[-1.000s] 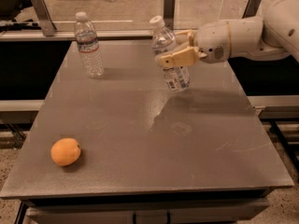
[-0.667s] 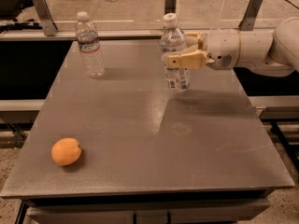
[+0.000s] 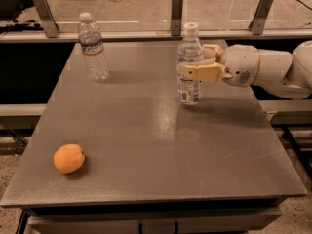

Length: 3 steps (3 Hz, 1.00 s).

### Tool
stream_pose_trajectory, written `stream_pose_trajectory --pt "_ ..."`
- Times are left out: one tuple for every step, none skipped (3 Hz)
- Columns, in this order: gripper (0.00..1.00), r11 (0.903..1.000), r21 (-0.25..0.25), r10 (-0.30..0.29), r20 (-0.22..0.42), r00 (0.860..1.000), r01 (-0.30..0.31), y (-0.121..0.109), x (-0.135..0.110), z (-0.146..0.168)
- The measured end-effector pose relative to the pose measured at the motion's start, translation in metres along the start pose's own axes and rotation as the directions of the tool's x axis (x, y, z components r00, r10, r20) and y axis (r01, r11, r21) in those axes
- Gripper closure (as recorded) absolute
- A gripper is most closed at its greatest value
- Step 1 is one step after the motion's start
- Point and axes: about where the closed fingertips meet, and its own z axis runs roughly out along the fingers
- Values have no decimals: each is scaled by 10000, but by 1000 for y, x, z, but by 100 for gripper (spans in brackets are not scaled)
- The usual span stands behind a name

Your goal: Place blue plastic bottle upright

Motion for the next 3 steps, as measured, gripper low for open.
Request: stream_pose_trajectory --pt "58 9989 105 457 388 9982 -461 7 20 -7" --pt "36 9970 105 752 801 9939 -763 10 34 -11" --pt "12 9970 101 751 801 9940 -762 10 31 -11"
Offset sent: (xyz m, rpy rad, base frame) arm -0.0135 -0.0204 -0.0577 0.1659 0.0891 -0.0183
